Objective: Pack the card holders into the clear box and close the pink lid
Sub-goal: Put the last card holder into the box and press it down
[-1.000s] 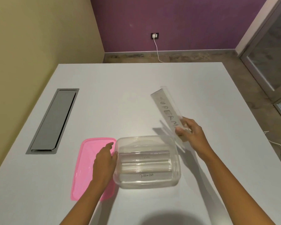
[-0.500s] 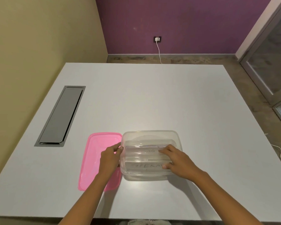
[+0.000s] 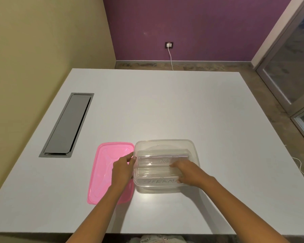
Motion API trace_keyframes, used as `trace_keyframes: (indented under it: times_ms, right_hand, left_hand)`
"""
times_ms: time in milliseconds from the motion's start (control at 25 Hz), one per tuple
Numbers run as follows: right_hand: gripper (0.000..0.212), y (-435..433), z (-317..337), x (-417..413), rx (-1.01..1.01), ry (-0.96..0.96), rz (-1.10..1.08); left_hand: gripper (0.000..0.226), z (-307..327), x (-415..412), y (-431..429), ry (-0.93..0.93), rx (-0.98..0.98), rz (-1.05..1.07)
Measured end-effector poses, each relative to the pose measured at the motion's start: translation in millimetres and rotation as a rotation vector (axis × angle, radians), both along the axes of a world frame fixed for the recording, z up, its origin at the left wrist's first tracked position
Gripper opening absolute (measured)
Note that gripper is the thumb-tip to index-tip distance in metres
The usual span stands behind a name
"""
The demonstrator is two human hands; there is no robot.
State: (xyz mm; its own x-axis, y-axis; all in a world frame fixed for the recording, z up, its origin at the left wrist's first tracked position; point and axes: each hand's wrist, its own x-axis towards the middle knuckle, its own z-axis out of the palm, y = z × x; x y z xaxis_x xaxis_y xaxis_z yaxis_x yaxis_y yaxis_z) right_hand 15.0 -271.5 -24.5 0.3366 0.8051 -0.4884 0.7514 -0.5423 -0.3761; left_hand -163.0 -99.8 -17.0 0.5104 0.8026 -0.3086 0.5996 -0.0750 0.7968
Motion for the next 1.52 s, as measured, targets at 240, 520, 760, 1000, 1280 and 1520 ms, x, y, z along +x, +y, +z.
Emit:
trace_keyframes:
  times_ms: [240,520,760,1000,1280,1520]
  right_hand:
    - [0.057,3.2,3.2,-3.7,0.027,-0.129,-0.038]
    - [0.035,0.4,8.0,-4.2,0.076,-0.12,0.004]
    - [0.018,-9.2,11.2,-0.7,0.24,-0.043,-0.081]
    - [0.021,-22.8,23.2,-5.1,0.377,-0.157,-0.183]
    - [0.02,-36.1,24.3,-35.5,0.418,-0.065,-0.038]
    - [0.017,-37.9,12.3,-42.1,0.423,-0.157,0.02]
  left_hand:
    - [0.034,0.1,0.7,-2.4,0.016,0.048,-0.032]
    - [0.035,-1.8,1.4,-3.2,0.028,0.06,-0.032]
    - [0.033,-5.3,2.0,-2.9,0.037,0.097,-0.019]
    - [0.032,-11.0,-9.6,-14.9,-0.008,0.131,0.065]
    - [0.016,-52.5,-62.1,-26.5,0.299,0.241,-0.047]
    - [0.026,-57.9,-64.5,-39.8,0.394,0.313,-0.173]
